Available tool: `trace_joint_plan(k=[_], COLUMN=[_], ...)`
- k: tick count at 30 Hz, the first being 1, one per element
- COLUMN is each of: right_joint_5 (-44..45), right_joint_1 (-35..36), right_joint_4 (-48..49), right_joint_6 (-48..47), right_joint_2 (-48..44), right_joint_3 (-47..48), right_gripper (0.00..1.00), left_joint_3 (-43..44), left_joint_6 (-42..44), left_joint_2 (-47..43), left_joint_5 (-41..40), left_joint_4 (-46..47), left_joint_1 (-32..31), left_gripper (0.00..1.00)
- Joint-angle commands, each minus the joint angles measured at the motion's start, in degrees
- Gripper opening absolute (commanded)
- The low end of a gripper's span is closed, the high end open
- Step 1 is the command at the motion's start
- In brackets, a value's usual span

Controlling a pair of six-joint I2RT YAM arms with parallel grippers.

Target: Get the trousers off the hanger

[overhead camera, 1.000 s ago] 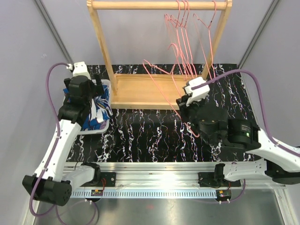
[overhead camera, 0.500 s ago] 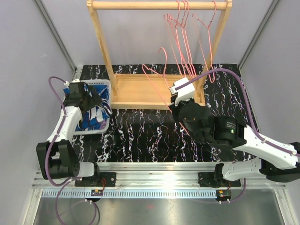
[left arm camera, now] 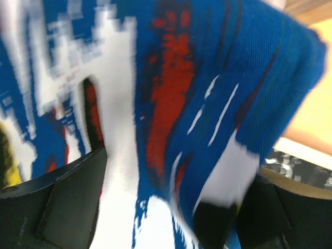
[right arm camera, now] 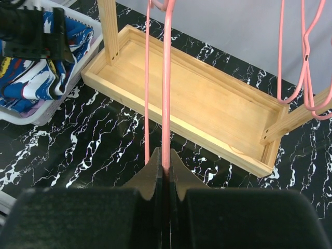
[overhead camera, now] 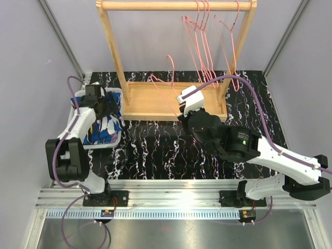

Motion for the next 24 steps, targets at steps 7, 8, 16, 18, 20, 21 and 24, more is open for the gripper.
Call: trace_joint_plan(k=[7, 8, 16, 18, 20, 21, 24], right_joint_5=[-2.17, -2.35, -2.44, -2.44, -2.35, -2.09, -1.12], right_joint_1=[-0.57, -0.57, -0.48, -0.48, -0.57, -0.48, -1.35], right_joint_4=[3.04, 3.12, 2.95, 3.3, 3.56, 3.74, 3.65], right_joint_6=[0.28, 0.37, 0.37, 0.19, -0.25, -0.6, -1.13], right_joint_2=[-0.88, -0.88, -2.73, -3.26, -3.52, -3.52, -2.47], right_joint_3=[1.41, 1.32, -0.44, -0.79, -0.88, -0.79, 0.26], right_gripper=[0.0, 0.0, 0.0, 0.0, 0.0, 0.0, 0.0], left_joint_3=[3.71, 3.63, 6.08, 6.7, 7.58, 8.54, 10.65], left_joint_6=[7.35, 7.52, 11.65, 12.53, 12.89, 12.8, 11.48], left_joint_2=[8.54, 10.82, 18.49, 17.53, 15.25, 14.11, 6.82], left_joint_5=[-8.3, -7.52, -1.97, -2.84, -4.94, -5.65, -6.89], left_joint_4=[-5.53, -5.45, -8.69, -9.31, -11.42, -12.38, -13.88], left_joint_1=[-0.89, -0.89, -1.51, -1.68, -1.86, -2.12, -2.12], left_gripper=[0.89, 0.88, 0.83, 0.83, 0.83, 0.86, 0.94])
